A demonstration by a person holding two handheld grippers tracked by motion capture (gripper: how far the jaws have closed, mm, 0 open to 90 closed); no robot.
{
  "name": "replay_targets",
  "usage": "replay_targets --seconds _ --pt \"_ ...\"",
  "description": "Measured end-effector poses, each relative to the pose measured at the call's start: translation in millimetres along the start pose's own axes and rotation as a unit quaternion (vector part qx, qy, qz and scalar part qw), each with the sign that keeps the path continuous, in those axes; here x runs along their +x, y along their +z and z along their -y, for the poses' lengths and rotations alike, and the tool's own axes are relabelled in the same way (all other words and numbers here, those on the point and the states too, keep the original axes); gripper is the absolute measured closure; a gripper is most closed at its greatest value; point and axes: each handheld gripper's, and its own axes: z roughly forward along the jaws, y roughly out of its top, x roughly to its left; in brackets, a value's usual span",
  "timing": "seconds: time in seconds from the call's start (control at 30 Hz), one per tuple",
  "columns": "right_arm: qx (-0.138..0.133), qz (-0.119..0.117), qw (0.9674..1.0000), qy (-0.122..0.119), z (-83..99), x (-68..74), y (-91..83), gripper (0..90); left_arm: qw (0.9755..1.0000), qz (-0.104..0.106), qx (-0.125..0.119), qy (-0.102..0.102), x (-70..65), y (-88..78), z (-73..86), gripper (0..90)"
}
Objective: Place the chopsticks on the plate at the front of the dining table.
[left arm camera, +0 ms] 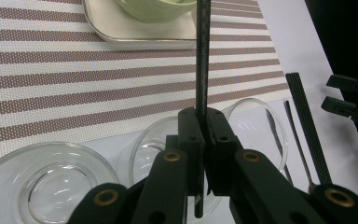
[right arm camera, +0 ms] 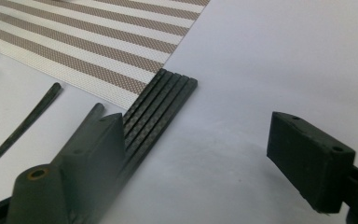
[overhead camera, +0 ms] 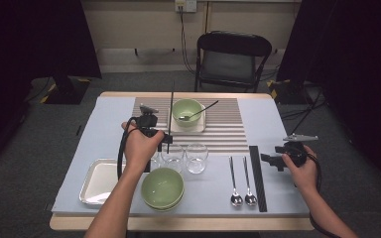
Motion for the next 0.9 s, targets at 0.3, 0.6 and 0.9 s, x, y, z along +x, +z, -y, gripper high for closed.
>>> replay_targets --seconds 0.3,0.6,0.9 --pt "0.006 0.014 0.9999 -0.005 7.3 -6.6 -2.2 18.6 1.0000 -0.001 0.001 0.003 -1.2 -1.3 -1.6 87.0" --pt "0.015 0.033 0.9990 -0.028 13.5 -6.8 0.4 17.7 1.0000 -0.004 0.000 0.004 -0.2 -2.7 -2.6 87.0" --pt "0.024 0.057 0.9964 -0.058 16.0 -2.0 2.0 15.8 1.0000 -0.007 -0.001 0.004 -0.3 -3.6 -4.1 87.0"
